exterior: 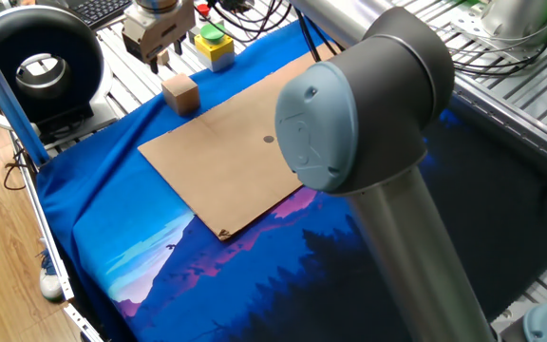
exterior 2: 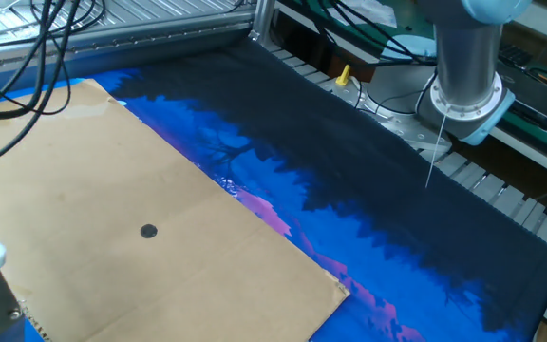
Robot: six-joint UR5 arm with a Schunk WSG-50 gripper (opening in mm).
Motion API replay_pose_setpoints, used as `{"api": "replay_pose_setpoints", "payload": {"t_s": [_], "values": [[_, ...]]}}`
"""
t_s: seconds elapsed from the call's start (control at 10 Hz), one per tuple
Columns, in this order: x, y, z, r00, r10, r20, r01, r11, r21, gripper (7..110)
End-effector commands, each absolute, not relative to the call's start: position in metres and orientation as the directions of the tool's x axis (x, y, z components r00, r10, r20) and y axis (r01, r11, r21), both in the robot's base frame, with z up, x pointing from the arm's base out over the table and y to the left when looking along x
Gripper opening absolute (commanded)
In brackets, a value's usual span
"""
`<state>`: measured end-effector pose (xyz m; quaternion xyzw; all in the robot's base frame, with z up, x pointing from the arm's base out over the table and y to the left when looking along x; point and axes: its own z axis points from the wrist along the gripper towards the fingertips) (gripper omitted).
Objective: Grab the block and place it at the designated location
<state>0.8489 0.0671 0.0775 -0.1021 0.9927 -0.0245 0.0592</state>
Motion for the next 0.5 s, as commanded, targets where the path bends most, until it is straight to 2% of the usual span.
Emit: {"api": "replay_pose_setpoints", "payload": {"t_s": [0.0,0.4], "values": [[0.844,0.063,0.070,-0.972,-0.202,-0.120,-0.197,0.979,-0.050,66],[0.842,0.068,0.058,-0.972,-0.190,-0.139,-0.186,0.982,-0.043,66]]}}
